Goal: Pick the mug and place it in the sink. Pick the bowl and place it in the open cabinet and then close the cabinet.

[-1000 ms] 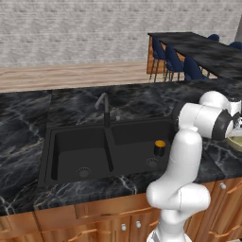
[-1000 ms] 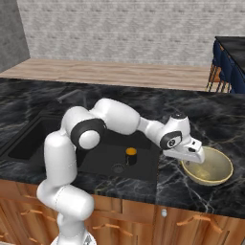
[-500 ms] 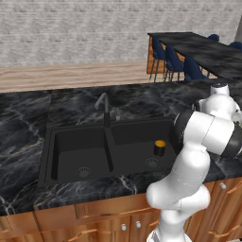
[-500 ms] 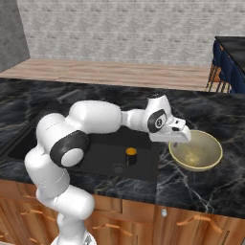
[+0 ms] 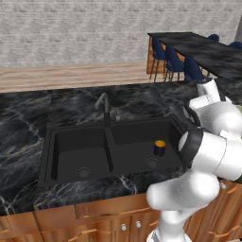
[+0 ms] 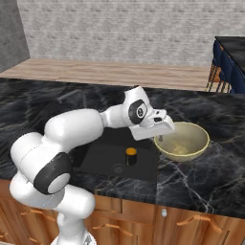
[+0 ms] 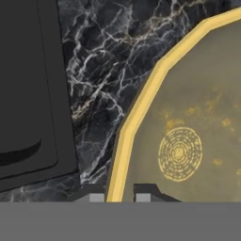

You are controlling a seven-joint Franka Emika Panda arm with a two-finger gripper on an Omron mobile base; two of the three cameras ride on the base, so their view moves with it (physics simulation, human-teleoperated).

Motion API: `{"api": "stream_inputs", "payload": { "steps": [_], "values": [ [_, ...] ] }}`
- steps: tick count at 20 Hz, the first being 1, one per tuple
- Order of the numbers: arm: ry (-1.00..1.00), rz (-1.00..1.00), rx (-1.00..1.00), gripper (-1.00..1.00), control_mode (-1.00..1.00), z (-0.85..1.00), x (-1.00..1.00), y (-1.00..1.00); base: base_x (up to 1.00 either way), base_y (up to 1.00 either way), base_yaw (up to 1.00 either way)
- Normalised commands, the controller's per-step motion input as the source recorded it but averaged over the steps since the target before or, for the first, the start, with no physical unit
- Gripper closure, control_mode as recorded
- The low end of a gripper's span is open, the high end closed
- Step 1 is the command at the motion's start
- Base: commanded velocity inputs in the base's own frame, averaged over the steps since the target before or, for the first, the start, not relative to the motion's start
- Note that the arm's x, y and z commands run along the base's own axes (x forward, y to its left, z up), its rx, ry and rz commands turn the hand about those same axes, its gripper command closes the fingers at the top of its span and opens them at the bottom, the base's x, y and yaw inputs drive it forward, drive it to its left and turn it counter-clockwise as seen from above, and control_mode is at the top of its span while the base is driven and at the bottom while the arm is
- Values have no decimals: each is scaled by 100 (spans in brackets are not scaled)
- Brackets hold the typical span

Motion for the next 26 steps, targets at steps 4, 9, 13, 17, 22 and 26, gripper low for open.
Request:
{"api": "stream_inputs", "payload": {
  "steps": [4, 9, 13, 17, 22, 26],
  "values": [
    [39, 14, 11, 100, -100, 63, -9, 68, 0, 0, 0],
    [38, 18, 15, 100, -100, 42, -4, 65, 0, 0, 0],
    [3, 31, 13, 100, -100, -7, -42, 38, 0, 0, 0],
    [-24, 32, 1, 100, -100, -8, -37, 37, 0, 0, 0],
    [-15, 29, 0, 100, -100, -1, -49, 42, 0, 0, 0],
    [0, 24, 0, 100, -100, 0, -18, 38, 0, 0, 0]
  ]
}}
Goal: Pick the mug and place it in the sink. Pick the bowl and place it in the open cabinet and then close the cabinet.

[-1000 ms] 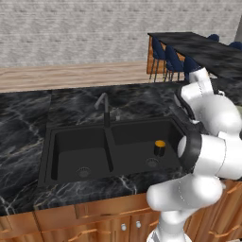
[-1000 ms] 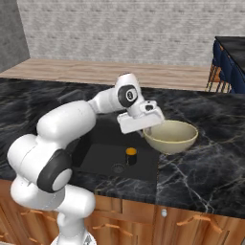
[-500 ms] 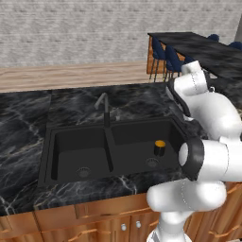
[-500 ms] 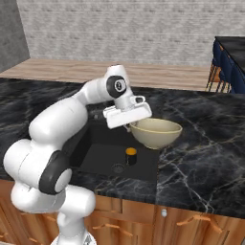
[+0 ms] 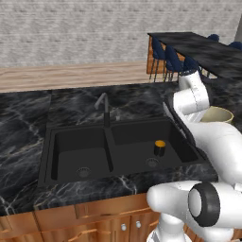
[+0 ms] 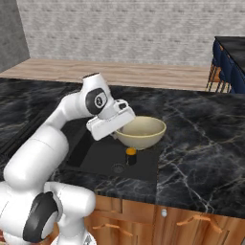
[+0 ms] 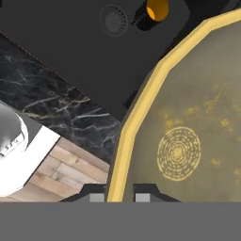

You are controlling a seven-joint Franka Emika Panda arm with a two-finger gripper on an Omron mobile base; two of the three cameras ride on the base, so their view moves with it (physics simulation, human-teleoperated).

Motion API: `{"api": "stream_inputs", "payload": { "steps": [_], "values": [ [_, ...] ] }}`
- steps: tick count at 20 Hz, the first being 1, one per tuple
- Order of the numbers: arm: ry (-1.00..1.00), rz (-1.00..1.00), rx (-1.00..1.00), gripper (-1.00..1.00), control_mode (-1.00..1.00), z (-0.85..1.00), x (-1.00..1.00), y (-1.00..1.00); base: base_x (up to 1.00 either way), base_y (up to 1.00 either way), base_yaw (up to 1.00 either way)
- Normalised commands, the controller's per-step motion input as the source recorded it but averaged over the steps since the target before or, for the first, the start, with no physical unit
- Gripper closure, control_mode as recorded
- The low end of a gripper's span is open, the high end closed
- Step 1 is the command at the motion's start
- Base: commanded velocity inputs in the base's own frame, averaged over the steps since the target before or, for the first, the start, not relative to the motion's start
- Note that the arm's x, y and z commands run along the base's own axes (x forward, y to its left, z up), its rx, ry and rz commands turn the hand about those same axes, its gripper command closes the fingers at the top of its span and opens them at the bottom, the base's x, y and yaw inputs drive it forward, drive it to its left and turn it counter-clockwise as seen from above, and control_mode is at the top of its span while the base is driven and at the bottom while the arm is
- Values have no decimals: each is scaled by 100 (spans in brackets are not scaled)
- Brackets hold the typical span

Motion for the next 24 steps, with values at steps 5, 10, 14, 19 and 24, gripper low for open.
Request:
{"api": "stream_inputs", "payload": {
  "steps": [5, 10, 14, 19, 24],
  "values": [
    [0, 16, 0, 100, -100, 0, -3, 14, 0, 0, 0],
    [0, 1, 0, 100, -100, 0, 0, 0, 0, 0, 0],
    [0, 0, 0, 100, 100, 0, 0, 0, 0, 0, 0],
    [0, 0, 0, 100, 100, 0, 0, 0, -23, -1, -32],
    [0, 0, 0, 100, 100, 0, 0, 0, -8, 0, -50]
  ]
}}
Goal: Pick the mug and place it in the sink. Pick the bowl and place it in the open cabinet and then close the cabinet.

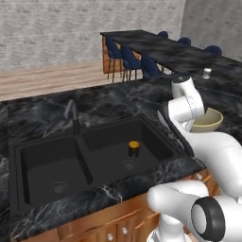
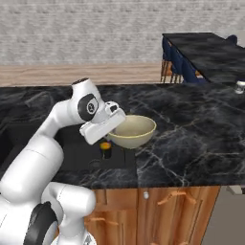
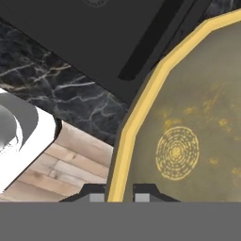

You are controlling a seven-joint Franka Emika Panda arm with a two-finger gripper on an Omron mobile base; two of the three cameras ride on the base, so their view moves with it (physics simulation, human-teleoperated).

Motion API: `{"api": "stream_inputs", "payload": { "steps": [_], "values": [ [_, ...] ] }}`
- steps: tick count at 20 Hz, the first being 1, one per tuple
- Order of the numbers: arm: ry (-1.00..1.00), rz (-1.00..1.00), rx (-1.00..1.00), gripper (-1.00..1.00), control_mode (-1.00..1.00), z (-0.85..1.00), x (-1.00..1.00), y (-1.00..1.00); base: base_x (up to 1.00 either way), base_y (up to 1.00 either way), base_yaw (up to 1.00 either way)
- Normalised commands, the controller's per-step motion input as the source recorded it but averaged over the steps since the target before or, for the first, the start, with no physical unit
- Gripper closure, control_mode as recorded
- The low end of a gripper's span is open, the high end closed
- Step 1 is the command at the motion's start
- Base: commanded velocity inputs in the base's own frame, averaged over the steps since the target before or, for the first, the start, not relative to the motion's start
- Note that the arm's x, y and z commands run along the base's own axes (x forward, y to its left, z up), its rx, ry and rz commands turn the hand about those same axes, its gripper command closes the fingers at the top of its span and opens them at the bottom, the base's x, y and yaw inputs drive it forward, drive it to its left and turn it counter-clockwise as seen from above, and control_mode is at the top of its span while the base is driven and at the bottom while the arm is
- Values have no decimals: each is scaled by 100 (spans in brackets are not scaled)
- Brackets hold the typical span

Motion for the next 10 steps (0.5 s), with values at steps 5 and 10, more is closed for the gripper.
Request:
{"api": "stream_inputs", "payload": {
  "steps": [5, 10],
  "values": [
    [0, 0, 0, 100, 100, 0, 0, 0, -1, -32, -61],
    [0, 0, 0, 100, 100, 0, 0, 0, 0, -46, -70]
  ]
}}
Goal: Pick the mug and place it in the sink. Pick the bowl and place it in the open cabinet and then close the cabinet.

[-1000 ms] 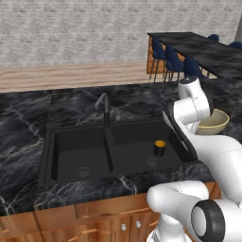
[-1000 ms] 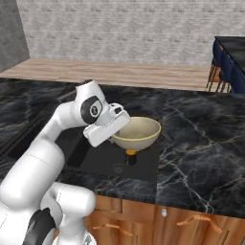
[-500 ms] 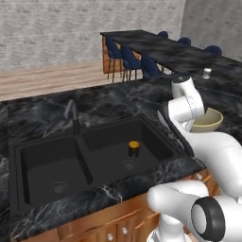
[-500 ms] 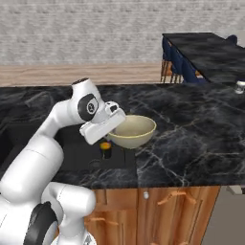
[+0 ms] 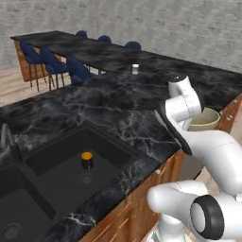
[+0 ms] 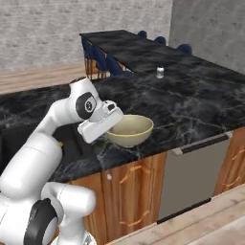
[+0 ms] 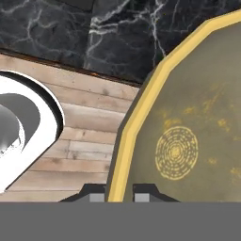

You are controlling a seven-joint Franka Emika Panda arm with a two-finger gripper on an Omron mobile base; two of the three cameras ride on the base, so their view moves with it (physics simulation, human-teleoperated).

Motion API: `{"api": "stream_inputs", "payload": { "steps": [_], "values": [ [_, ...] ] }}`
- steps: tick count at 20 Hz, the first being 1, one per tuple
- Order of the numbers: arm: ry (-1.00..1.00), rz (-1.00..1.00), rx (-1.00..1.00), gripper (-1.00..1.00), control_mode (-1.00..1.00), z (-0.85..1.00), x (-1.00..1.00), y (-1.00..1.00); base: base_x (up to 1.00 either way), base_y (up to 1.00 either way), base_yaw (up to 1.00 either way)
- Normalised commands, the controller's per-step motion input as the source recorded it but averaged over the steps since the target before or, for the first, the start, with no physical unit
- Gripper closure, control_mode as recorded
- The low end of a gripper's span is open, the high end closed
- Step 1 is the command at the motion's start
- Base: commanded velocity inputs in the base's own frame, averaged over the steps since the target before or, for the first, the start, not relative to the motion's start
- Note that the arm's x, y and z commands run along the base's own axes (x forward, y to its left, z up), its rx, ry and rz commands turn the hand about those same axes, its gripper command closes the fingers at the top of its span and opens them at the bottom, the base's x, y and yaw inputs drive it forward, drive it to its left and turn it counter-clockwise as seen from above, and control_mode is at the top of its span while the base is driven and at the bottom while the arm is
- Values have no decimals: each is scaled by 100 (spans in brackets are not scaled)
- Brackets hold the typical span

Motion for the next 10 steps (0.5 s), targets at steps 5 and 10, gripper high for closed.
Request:
{"api": "stream_inputs", "payload": {
  "steps": [5, 10],
  "values": [
    [0, 0, 0, 100, 100, 0, 0, 0, 0, -33, -65],
    [0, 0, 0, 100, 100, 0, 0, 0, 0, -9, -60]
  ]
}}
